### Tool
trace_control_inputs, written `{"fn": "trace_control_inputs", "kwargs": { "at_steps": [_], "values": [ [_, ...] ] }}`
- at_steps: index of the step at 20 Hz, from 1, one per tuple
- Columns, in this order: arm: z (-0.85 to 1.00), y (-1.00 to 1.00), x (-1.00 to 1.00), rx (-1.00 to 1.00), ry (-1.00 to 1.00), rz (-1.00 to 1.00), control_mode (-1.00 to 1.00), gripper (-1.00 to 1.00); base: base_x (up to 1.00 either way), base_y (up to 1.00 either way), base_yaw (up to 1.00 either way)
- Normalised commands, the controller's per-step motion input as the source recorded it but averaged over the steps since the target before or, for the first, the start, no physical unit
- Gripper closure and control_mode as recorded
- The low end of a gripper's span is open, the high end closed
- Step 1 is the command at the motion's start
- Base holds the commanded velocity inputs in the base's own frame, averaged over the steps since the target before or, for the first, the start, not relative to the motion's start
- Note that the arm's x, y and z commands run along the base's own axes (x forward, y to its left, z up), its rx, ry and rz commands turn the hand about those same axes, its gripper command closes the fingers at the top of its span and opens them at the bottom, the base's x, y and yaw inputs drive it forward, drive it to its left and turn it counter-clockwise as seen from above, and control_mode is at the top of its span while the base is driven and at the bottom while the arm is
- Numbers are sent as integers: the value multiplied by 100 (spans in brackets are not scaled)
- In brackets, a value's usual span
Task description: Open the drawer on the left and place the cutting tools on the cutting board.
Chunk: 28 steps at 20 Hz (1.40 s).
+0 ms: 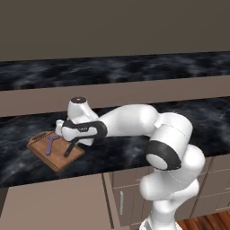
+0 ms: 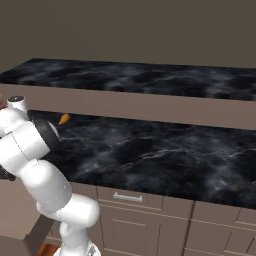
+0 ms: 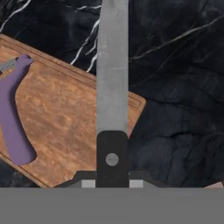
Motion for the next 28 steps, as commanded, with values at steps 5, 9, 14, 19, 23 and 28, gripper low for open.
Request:
{"fn": "trace_control_inputs", "kwargs": {
  "at_steps": [5, 9, 14, 19, 23, 28],
  "values": [
    [-26, 14, 8, 0, 0, 0, -100, 100, 0, 0, 0],
    [-23, 6, 17, 0, 0, 0, -100, 100, 0, 0, 0],
    [-20, 9, 19, 0, 0, 0, -100, 100, 0, 0, 0],
    [-19, 17, 8, 0, 0, 0, -100, 100, 0, 0, 0],
    [-12, 19, 9, 0, 0, 0, -100, 100, 0, 0, 0],
    [-8, 18, 17, 0, 0, 0, -100, -100, 0, 0, 0]
  ]
}}
